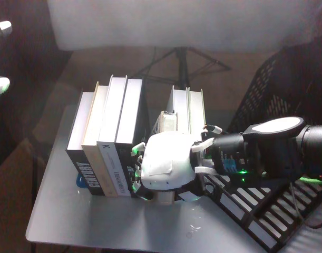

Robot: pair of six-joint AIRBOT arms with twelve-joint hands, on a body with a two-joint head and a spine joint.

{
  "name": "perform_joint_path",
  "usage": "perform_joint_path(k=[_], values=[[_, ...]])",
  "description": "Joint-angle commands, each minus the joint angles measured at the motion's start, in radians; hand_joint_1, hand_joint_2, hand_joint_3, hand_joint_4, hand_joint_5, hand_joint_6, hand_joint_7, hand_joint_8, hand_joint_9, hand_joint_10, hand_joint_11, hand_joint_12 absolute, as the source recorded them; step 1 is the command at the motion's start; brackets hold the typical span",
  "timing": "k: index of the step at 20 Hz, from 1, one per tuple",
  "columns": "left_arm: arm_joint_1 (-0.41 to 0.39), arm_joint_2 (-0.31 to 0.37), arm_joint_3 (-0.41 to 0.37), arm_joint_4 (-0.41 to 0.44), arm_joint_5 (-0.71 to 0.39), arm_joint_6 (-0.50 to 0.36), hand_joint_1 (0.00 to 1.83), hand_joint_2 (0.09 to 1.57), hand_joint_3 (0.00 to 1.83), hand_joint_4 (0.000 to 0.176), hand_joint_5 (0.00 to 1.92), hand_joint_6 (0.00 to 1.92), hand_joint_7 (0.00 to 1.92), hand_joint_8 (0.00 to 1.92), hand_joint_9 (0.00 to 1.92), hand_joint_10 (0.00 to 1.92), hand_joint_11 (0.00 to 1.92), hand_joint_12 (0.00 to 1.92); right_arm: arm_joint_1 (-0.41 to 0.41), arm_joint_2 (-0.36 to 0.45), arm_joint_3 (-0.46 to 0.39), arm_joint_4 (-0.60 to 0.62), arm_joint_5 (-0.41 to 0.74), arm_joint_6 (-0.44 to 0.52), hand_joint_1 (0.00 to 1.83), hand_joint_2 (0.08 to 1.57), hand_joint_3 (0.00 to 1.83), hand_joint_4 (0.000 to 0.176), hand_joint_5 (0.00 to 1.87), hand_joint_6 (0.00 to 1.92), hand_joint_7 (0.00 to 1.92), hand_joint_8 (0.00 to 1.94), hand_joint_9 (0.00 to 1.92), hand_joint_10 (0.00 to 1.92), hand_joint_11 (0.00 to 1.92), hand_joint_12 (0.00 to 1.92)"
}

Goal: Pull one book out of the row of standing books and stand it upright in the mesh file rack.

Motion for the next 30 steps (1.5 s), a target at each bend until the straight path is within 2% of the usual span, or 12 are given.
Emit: perform_joint_path(k=[1,2,5,10,12,13,14,17,22,25,27,30], values=[[-0.014,-0.004,0.011,-0.019,-0.118,0.0,0.75,1.37,0.0,0.03,0.12,0.05,0.0,0.0,0.0,0.0,0.0,0.0,-0.008,0.032,0.008,0.014,-0.032,-0.008,1.38,1.1,0.0,0.0,0.92,1.0,1.08,0.91,0.87,1.21,0.52,1.63],[-0.016,-0.007,0.012,-0.018,-0.119,0.0,0.73,1.36,0.0,0.04,0.12,0.05,0.0,0.0,0.0,0.0,0.0,0.0,-0.008,0.034,0.007,0.014,-0.032,-0.008,1.38,1.1,0.0,0.0,0.93,1.01,1.09,0.89,0.87,1.2,0.51,1.61],[-0.016,-0.009,0.011,-0.018,-0.121,0.0,0.68,1.36,0.0,0.05,0.1,0.05,0.0,0.0,0.0,0.0,0.0,0.0,-0.008,0.038,0.005,0.014,-0.032,-0.008,1.38,1.11,0.0,0.0,0.91,1.02,1.06,0.95,0.87,1.22,0.53,1.63],[-0.016,-0.01,0.009,-0.022,-0.128,-0.002,0.67,1.36,0.0,0.049,0.1,0.05,0.0,0.0,0.0,0.0,0.0,0.0,-0.008,0.043,0.001,0.014,-0.032,-0.008,1.37,1.12,0.0,0.0,0.88,1.06,1.06,0.97,0.84,1.26,0.5,1.66],[-0.016,-0.014,0.01,-0.024,-0.129,-0.002,0.69,1.36,0.0,0.043,0.11,0.06,0.0,0.0,0.0,0.0,0.0,0.0,-0.008,0.045,0.0,0.014,-0.033,-0.008,1.37,1.12,0.0,0.0,0.88,1.07,1.02,0.98,0.85,1.29,0.48,1.7],[-0.016,-0.015,0.01,-0.024,-0.129,-0.002,0.69,1.36,0.0,0.052,0.12,0.06,0.0,0.0,0.0,0.0,0.0,0.0,-0.008,0.045,0.0,0.014,-0.033,-0.008,1.38,1.12,0.0,0.0,0.88,1.06,1.03,0.97,0.86,1.27,0.48,1.68],[-0.016,-0.015,0.01,-0.024,-0.129,-0.002,0.71,1.35,0.0,0.038,0.13,0.07,0.0,0.0,0.0,0.0,0.0,0.0,-0.008,0.046,0.0,0.014,-0.033,-0.008,1.37,1.12,0.0,0.0,0.88,1.07,1.04,0.96,0.85,1.28,0.48,1.67],[-0.016,-0.015,0.01,-0.026,-0.133,-0.003,0.71,1.36,0.0,0.032,0.12,0.07,0.0,0.0,0.0,0.0,0.0,0.0,-0.008,0.048,-0.002,0.014,-0.034,-0.008,1.38,1.12,0.0,0.0,0.88,1.04,1.06,0.96,0.84,1.28,0.49,1.68],[-0.016,-0.016,0.009,-0.027,-0.136,-0.003,0.71,1.37,0.0,0.029,0.12,0.07,0.01,0.0,0.0,0.0,0.0,0.0,-0.008,0.051,-0.005,0.014,-0.034,-0.008,1.37,1.13,0.0,0.0,0.87,1.1,1.01,0.99,0.84,1.29,0.44,1.69],[-0.016,-0.016,0.008,-0.027,-0.138,-0.004,0.71,1.37,0.0,0.039,0.12,0.07,0.01,0.0,0.0,0.0,0.0,0.0,-0.008,0.052,-0.006,0.014,-0.034,-0.008,1.37,1.13,0.0,0.0,0.87,1.08,1.04,0.96,0.83,1.29,0.46,1.66],[-0.016,-0.016,0.008,-0.027,-0.141,-0.006,0.73,1.38,0.0,0.031,0.11,0.07,0.02,0.01,0.0,0.0,0.0,0.0,-0.008,0.055,-0.01,0.014,-0.034,-0.008,1.37,1.12,0.0,0.0,0.87,1.09,1.05,0.95,0.85,1.28,0.44,1.66],[-0.015,-0.016,0.006,-0.03,-0.143,-0.006,0.69,1.39,0.01,0.031,0.1,0.06,0.03,0.01,0.0,0.0,0.0,0.0,-0.008,0.079,-0.034,0.014,-0.026,-0.008,1.38,1.12,0.0,0.0,0.88,1.06,1.07,0.91,0.85,1.28,0.44,1.67]])
